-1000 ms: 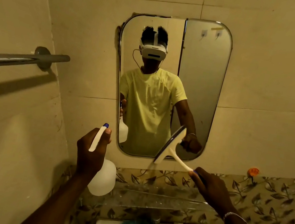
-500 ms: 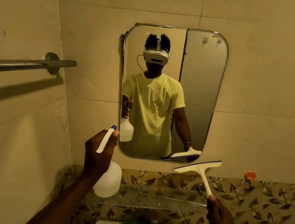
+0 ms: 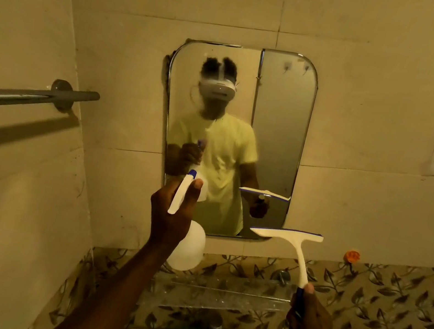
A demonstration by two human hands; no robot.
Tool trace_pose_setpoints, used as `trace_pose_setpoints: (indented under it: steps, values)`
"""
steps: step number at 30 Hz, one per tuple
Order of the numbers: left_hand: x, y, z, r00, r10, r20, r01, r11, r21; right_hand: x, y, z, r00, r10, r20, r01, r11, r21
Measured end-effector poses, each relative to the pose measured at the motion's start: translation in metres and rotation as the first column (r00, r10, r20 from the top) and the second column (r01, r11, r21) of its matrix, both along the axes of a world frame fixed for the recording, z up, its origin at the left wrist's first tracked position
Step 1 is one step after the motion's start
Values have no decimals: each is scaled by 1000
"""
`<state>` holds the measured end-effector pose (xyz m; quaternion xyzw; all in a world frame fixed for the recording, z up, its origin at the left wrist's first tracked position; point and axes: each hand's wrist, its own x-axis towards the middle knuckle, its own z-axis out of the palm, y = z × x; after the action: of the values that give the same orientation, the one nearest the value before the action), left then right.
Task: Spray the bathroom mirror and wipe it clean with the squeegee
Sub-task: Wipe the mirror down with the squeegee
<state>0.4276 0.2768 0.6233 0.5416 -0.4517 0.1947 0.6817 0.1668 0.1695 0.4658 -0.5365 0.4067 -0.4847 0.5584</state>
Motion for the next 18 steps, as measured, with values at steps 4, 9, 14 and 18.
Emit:
trace_pose_setpoints:
  steps: [4, 9, 14, 18]
  values:
    - [-17, -22, -9, 987, -156, -43, 159, 985, 60, -8, 7, 8, 997, -11, 73, 6, 997, 72]
    - [-32, -43, -34, 985, -169, -18, 169, 967, 191, -21, 6, 11, 995, -53, 90, 45, 995, 84]
    - [-26, -41, -56, 982, -118, -150, 156, 949, 273, -24, -3, 49, 982, 51, 179, -43, 998, -48]
    - [-13, -32, -39, 966, -84, -244, 147, 956, 252, -9, -22, 127, 959, 209, 190, -136, 931, -337]
